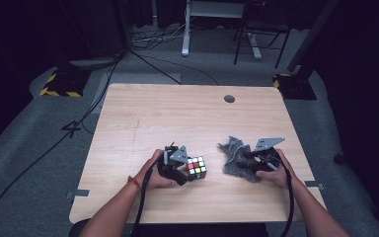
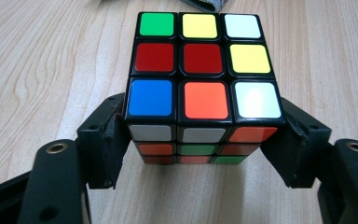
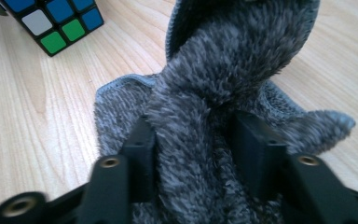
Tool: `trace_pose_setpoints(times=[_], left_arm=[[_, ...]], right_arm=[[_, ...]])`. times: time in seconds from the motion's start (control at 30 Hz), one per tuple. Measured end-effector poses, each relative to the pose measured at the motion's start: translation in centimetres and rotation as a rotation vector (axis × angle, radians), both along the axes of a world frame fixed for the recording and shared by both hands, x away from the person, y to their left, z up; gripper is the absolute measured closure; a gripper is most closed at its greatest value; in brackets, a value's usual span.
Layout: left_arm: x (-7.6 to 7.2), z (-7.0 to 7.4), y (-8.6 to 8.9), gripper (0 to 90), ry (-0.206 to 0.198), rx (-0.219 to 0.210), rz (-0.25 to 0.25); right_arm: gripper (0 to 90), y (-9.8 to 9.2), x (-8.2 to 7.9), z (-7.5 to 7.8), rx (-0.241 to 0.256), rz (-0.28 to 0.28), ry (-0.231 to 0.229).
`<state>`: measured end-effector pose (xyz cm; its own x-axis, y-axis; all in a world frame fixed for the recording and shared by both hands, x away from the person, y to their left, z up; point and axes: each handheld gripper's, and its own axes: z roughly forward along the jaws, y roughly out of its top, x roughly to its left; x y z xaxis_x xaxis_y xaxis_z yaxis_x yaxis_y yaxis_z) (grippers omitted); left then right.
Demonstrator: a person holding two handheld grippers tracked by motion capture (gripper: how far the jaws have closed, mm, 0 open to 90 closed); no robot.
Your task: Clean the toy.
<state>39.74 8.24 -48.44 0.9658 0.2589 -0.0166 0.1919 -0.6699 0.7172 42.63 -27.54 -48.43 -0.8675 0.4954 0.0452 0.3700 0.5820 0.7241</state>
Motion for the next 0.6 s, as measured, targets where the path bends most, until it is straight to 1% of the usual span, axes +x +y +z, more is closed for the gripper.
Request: trace_pose_setpoints(times=[0.03,0.1,0.13,0.2,0.23,0.27,0.3,0.37,0.4,0.47,0.53,0.6], left_arm=[[0.0,0.1,0.0,28.4,-0.01,0.003,0.001],[-0.1,0.2,0.0,26.7,-0.011,-0.007,0.004],[-0.1,0.3,0.0,25.7,-0.023,-0.004,0.009],[-0.3,0.5,0.1,23.6,-0.034,0.002,0.02],[-0.3,0.5,0.2,20.0,-0.039,0.007,0.03],[-0.3,0.6,0.3,17.3,-0.038,0.006,0.036],[-0.4,0.6,0.4,16.3,-0.035,0.003,0.043],[-0.5,0.8,0.7,16.1,-0.046,0.013,0.054],[-0.6,1.0,1.0,16.1,-0.055,0.019,0.059],[-0.7,1.3,1.3,15.9,-0.077,0.022,0.07],[-0.9,1.7,1.6,15.9,-0.094,0.028,0.071],[-1.2,1.9,1.9,16.2,-0.097,0.041,0.062]], right_arm=[[45.7,-0.1,0.0,0.2,0.005,-0.005,-0.009],[42.1,-0.2,-0.1,0.6,0.015,-0.018,-0.021],[40.1,-0.2,-0.2,0.7,0.014,-0.023,-0.027],[34.0,-0.2,-0.3,1.0,0.009,-0.033,-0.042],[32.5,-0.1,-0.4,1.2,0.006,-0.035,-0.042],[30.6,-0.1,-0.6,1.3,-0.006,-0.033,-0.049],[29.4,0.0,-0.7,1.4,-0.014,-0.032,-0.052],[27.8,-0.1,-0.9,1.7,-0.017,-0.03,-0.056],[26.7,-0.1,-1.0,1.8,-0.028,-0.031,-0.065],[27.2,-0.2,-1.2,2.1,-0.029,-0.027,-0.067],[27.2,-0.2,-1.4,2.5,-0.035,-0.022,-0.07],[27.0,-0.2,-1.4,2.9,-0.04,-0.017,-0.07]])
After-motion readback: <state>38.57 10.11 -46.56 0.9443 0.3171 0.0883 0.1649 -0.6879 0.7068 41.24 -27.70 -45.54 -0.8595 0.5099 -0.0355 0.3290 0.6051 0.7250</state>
